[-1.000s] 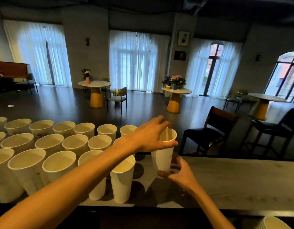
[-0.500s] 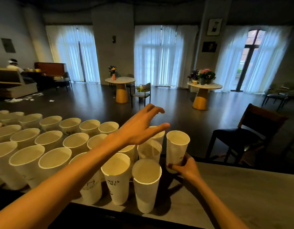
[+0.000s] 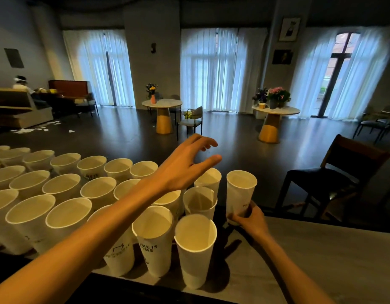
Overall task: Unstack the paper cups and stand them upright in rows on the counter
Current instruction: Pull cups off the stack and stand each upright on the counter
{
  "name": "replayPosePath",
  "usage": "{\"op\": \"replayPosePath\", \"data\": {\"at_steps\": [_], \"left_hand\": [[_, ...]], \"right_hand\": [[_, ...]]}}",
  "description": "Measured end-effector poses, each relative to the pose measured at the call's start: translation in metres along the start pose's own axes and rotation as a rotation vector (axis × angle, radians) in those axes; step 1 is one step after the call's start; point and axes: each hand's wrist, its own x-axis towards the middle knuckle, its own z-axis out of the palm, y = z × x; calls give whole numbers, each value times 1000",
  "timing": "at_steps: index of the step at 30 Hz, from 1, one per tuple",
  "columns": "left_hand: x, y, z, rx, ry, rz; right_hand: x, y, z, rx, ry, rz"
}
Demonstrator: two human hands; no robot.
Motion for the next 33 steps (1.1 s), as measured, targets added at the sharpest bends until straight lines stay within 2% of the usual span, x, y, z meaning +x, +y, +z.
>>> {"op": "replayPosePath", "data": {"at_steps": [6,11,14,18,21,27,31,33], "left_hand": [[3,20,3,-51,25,36],[-4,70,33,-172,-16,43],[-18,110,66,-229,-100,86],[-40,165,123,-325,-237,179],[-53,197,171,-359,-340,220],[-75,258,280,-302,-557,274],[-95,307,348,-248,-724,288],[-103,321,377,-191,-761,314]], "right_hand": [[-15,5,-14,-36,-18,7],[-56,3,-53,-50,-49,91],[-87,-2,-85,-53,-52,63],[-143,-2,-127,-69,87,-4],[-189,14,-149,-48,131,-6],[-276,62,-200,44,256,136],[-330,102,-232,48,398,277],[-352,127,-244,74,420,364]]}}
